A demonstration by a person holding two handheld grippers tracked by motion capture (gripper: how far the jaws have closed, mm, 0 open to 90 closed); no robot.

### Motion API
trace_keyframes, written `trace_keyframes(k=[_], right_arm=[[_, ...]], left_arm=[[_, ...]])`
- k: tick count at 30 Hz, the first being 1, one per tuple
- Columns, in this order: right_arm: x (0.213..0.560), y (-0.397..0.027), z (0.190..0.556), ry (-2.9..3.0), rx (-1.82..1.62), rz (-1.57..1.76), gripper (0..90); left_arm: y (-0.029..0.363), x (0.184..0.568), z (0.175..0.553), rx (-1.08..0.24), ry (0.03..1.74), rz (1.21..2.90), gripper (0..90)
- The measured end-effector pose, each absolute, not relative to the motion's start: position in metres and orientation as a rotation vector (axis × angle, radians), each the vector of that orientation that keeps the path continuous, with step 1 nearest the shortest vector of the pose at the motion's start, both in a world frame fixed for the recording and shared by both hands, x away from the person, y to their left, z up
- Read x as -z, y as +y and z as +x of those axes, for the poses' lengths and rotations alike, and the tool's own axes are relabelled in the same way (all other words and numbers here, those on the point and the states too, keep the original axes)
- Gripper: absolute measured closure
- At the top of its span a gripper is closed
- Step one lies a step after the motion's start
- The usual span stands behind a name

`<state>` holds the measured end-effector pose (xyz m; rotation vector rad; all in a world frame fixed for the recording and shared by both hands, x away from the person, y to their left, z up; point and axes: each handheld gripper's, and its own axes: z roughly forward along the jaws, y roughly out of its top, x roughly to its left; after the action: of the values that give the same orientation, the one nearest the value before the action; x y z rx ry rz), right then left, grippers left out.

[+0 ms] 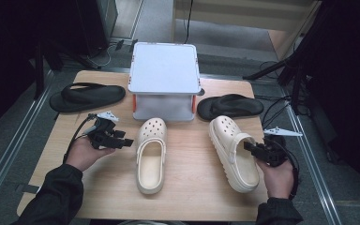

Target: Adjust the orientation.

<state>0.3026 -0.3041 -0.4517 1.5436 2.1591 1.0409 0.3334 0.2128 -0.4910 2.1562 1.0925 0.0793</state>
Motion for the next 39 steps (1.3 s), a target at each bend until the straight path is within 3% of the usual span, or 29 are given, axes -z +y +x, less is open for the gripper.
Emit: trace_keyframes(k=[24,39], right_arm=[[0.456,-0.201,0.328,2.336,-1.015,1.396,77.1],[0.475,-0.176,0.334,2.36,-0.922,1.388,76.8]], left_arm=[[0.212,0.491,0.332,-0.072,1.088,2.152,43.7],[0.21,0.491,0.332,-0.075,1.08,2.155,43.7]])
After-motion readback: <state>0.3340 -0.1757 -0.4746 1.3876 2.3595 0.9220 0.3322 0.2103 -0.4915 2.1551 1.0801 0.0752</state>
